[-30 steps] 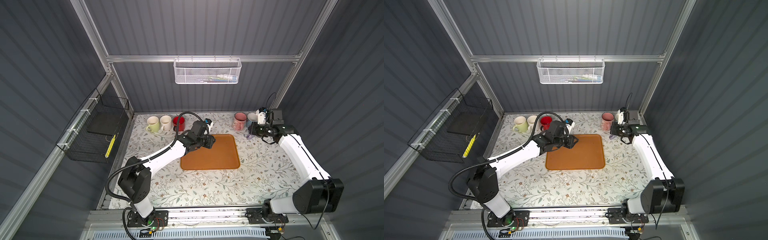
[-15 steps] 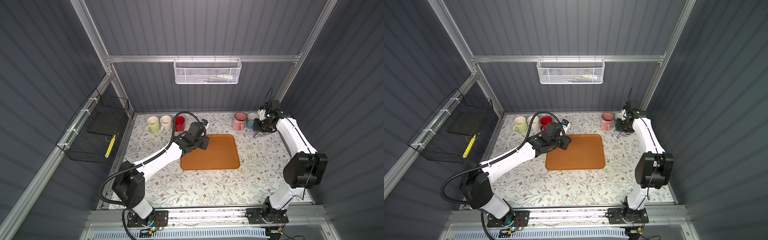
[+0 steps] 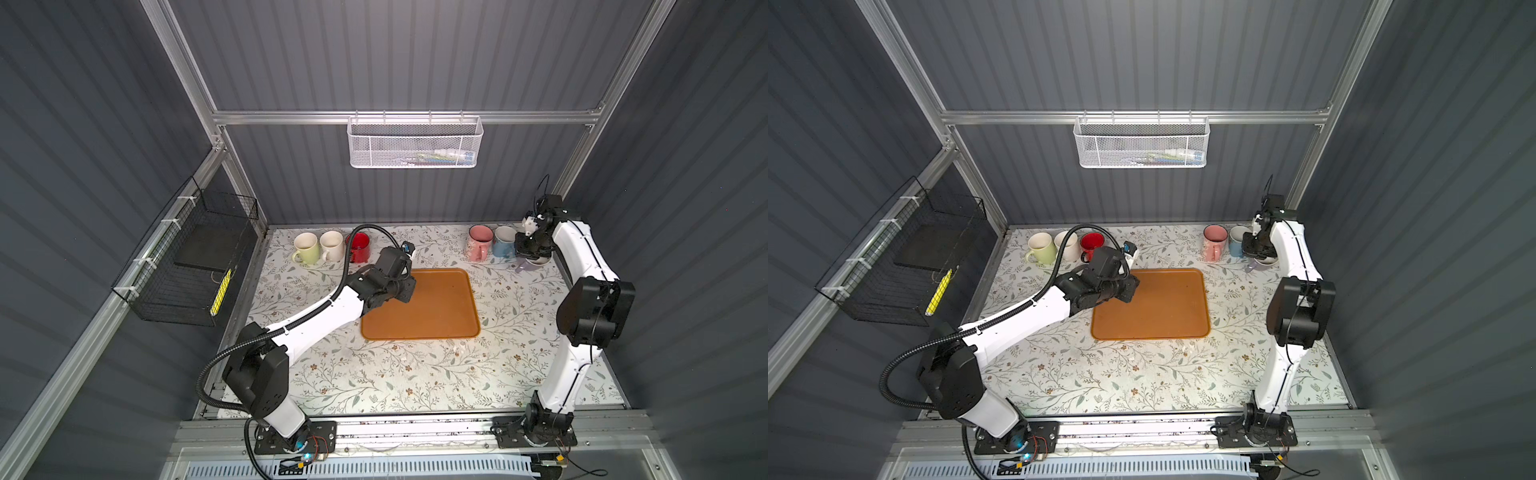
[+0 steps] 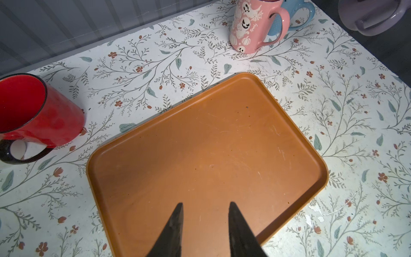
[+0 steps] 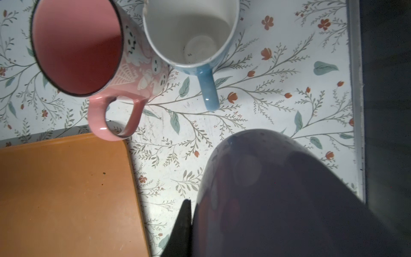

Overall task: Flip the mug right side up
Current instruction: 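Move the lavender mug beside the blue mug with the right gripper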

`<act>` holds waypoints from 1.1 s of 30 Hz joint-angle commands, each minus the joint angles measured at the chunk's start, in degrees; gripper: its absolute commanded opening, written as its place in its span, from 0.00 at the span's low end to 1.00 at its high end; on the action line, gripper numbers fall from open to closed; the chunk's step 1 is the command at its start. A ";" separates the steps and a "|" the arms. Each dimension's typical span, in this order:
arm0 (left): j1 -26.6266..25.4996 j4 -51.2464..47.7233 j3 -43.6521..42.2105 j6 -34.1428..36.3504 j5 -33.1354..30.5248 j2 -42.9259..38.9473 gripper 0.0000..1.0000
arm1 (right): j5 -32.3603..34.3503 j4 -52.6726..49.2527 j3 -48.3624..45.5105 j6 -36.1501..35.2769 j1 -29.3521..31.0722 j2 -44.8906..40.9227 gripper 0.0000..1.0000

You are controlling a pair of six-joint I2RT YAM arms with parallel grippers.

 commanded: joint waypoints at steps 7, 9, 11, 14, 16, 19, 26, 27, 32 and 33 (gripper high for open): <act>-0.18 -1.96 0.29 1.97 -0.73 -0.54 0.34 | 3.31 -1.10 9.54 -6.80 -2.19 6.71 0.00; -0.09 -2.05 0.45 2.09 -0.72 -0.28 0.34 | 3.88 -1.35 11.72 -7.99 -2.43 8.73 0.00; 0.00 -2.00 0.51 2.32 -0.82 0.20 0.34 | 3.67 -1.02 13.38 -8.83 -2.89 10.66 0.00; 0.09 -2.22 1.44 2.40 -0.62 1.10 0.34 | 3.31 -0.94 16.94 -9.63 -3.66 13.62 0.00; 0.09 -2.29 2.11 2.54 -0.51 1.78 0.34 | 3.20 -1.61 20.03 -10.23 -4.04 16.22 0.00; 0.21 -2.62 2.92 2.66 -0.27 2.79 0.34 | 2.23 -1.32 22.85 -11.26 -4.63 19.06 0.00; 0.17 -3.76 4.68 2.58 0.02 4.89 0.34 | -0.94 0.14 27.97 -13.16 -5.12 23.68 0.00; 0.17 -3.78 4.81 2.49 0.04 5.15 0.34 | -1.45 0.59 28.49 -13.24 -5.17 24.16 0.00; 0.17 -3.89 5.71 1.89 0.58 6.64 0.34 | -4.06 -0.26 33.72 -12.45 -5.31 28.07 0.00; 0.18 -4.07 5.81 1.79 0.80 6.83 0.34 | -4.08 -1.07 35.23 -12.55 -5.28 29.23 0.00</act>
